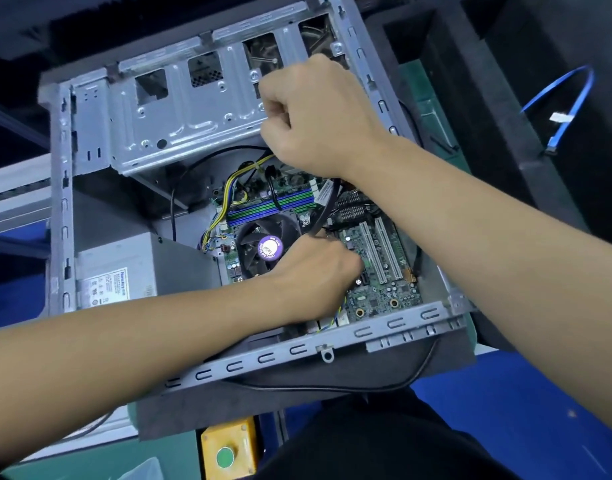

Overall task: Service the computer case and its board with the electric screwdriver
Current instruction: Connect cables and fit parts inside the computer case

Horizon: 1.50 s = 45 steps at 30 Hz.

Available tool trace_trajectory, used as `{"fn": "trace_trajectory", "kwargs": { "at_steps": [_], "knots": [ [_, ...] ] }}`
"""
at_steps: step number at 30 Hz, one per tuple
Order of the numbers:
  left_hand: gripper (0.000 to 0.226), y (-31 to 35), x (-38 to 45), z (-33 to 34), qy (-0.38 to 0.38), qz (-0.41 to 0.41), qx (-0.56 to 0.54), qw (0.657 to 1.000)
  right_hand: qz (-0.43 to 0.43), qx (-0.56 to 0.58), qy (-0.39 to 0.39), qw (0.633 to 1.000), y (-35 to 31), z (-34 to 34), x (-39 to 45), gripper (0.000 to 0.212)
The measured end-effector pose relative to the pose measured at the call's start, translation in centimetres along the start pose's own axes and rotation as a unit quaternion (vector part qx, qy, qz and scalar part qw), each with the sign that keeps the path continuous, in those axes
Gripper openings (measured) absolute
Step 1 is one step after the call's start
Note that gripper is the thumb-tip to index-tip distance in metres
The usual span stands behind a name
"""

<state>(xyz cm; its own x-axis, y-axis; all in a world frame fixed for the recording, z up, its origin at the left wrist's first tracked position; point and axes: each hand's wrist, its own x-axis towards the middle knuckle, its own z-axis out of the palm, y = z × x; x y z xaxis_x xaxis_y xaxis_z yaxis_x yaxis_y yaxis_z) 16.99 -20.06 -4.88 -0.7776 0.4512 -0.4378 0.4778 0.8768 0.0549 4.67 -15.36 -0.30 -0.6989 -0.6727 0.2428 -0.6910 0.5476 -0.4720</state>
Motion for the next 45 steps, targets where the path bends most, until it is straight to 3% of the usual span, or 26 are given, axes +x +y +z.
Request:
{"fn": "trace_trajectory", "kwargs": {
  "at_steps": [5, 20, 37, 45],
  "knots": [
    [0.021, 0.0, 0.15, 0.44, 0.029, 0.008, 0.001, 1.0, 0.007, -0.007, 0.001, 1.0, -0.13, 0.03, 0.01, 0.004],
    [0.018, 0.12, 0.47, 0.45, 0.025, 0.071, -0.017, 0.997, 0.008, -0.017, 0.0, 1.0, -0.11, 0.12, 0.03, 0.005],
    [0.021, -0.24, 0.43, 0.46, 0.03, 0.073, -0.046, 0.996, 0.007, -0.019, -0.002, 1.0, -0.19, 0.3, 0.12, 0.007],
    [0.044, 0.06, 0.36, 0.76, 0.044, 0.051, -0.007, 0.998, 0.01, -0.026, -0.002, 1.0, -0.04, 0.3, 0.02, 0.006]
  ]
}}
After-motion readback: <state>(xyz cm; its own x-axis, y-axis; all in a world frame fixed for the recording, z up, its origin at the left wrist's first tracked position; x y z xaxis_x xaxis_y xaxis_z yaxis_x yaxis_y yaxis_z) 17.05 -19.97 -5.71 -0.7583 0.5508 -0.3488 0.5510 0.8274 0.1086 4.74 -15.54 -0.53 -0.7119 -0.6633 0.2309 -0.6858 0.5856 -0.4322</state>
